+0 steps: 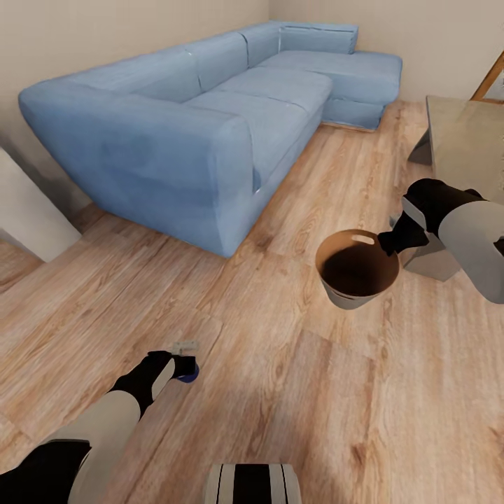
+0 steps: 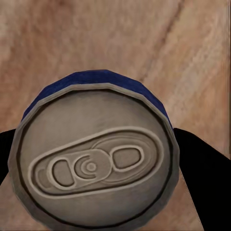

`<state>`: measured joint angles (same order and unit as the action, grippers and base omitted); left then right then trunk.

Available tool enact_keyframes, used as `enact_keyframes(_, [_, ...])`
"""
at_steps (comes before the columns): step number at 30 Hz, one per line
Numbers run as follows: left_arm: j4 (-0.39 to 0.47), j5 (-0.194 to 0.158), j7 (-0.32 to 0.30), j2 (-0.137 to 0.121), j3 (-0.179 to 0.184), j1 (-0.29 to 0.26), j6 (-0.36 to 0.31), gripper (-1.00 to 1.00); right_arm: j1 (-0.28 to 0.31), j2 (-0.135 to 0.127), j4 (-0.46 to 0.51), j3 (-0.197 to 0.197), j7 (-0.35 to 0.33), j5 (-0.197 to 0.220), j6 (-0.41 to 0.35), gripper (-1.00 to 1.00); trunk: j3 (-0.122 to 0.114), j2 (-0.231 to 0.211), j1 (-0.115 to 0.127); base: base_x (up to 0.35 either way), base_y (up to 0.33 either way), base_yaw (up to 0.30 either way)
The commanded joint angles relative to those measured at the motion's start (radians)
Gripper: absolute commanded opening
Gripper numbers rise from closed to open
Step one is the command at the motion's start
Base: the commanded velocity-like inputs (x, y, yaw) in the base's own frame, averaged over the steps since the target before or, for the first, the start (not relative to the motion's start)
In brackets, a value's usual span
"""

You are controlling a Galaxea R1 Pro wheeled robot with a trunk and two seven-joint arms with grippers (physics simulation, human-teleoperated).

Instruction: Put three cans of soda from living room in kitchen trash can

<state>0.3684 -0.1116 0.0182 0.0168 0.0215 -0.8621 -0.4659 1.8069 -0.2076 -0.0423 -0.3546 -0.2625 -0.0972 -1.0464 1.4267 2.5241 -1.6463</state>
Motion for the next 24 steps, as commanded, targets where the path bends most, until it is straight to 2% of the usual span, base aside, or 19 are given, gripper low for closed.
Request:
enact_keyframes(1, [0.000,0.001,-0.001,0.000,0.000,0.000,-0.001,-1.00,0.000,0.000,0.000,0.003,-0.006,0.010,-0.001,-1.00,-0.004,0.000,0.000,0.000,0.000,0.000])
enact_keyframes(6, [-0.001,0.002,-0.002,0.000,0.000,-0.001,-0.005,-1.00,-0.004,0.006,-0.001,0.003,-0.006,0.010,-0.001,-1.00,-0.023,-0.001,0.003,0.000,0.000,0.000])
enact_keyframes(11, [0.001,0.000,-0.011,-0.003,0.001,-0.001,-0.067,-1.00,-0.010,0.010,-0.001,0.006,-0.006,0.011,-0.001,-1.00,-0.043,-0.003,0.005,0.000,0.000,0.000])
enact_keyframes(13, [0.001,0.000,-0.019,-0.007,0.002,-0.002,-0.083,-1.00,-0.029,0.013,0.000,0.008,-0.006,0.016,-0.001,-1.00,-0.050,-0.003,0.006,0.000,0.000,0.000])
enact_keyframes(16, [0.001,0.000,-0.051,-0.010,0.002,-0.002,-0.107,-1.00,-0.065,0.015,0.001,0.011,-0.007,0.019,-0.001,-1.00,-0.062,-0.004,0.007,0.000,0.000,0.000])
enact_keyframes(18, [0.002,0.000,-0.106,-0.013,0.002,-0.003,-0.119,-1.00,-0.096,0.016,0.001,0.014,-0.012,0.021,-0.001,-1.00,-0.070,-0.004,0.008,0.000,0.000,0.000])
enact_keyframes(21, [0.004,0.000,-0.168,-0.045,0.002,-0.005,-0.135,-1.00,-0.180,0.020,0.005,0.015,-0.030,0.022,-0.001,-1.00,-0.081,-0.005,0.009,0.000,0.000,0.000])
enact_keyframes(22, [0.017,0.000,-0.178,-0.061,0.002,-0.006,-0.155,-1.00,-0.198,0.026,0.008,0.015,-0.035,0.021,-0.001,-1.00,-0.085,-0.005,0.010,0.000,0.000,0.000])
enact_keyframes(24, [0.038,0.000,-0.189,-0.077,0.003,-0.007,-0.177,-1.00,-0.210,0.033,0.011,0.015,-0.039,0.021,-0.001,-1.00,-0.093,-0.006,0.011,0.000,0.000,0.000])
